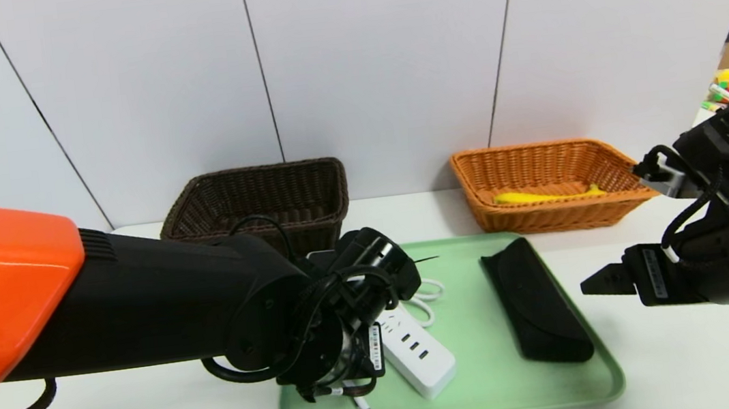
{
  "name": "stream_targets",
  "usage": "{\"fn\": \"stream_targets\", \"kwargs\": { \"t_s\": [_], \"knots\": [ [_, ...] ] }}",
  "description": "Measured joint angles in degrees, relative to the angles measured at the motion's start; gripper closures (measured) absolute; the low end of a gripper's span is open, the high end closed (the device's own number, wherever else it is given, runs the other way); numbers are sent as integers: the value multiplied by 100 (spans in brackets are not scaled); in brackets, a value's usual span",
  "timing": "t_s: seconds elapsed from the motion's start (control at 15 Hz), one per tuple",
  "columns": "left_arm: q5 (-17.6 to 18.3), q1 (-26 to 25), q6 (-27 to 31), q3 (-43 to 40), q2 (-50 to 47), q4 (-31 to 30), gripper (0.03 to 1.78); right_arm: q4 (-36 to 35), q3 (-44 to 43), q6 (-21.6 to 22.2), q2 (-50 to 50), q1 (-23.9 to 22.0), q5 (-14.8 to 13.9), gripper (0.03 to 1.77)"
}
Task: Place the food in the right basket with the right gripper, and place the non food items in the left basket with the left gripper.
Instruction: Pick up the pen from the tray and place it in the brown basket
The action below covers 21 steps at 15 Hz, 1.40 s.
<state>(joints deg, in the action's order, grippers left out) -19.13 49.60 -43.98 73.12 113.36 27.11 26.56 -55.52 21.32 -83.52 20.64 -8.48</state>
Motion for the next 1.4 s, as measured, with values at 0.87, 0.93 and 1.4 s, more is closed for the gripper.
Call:
{"fn": "stream_targets", "kwargs": {
  "t_s": [0.87, 0.93, 1.4],
  "knots": [
    [-258, -21, 60, -151, -608, 246, 171, 0, -5, 1, 39, 0, 5, 10],
    [-315, -66, 79, -157, -757, 321, 171, 2, -5, 1, 48, -2, 2, 10],
    [-350, -680, 1022, 273, -1463, 279, 171, -2, -21, 0, 105, 0, 6, 10]
  ]
}}
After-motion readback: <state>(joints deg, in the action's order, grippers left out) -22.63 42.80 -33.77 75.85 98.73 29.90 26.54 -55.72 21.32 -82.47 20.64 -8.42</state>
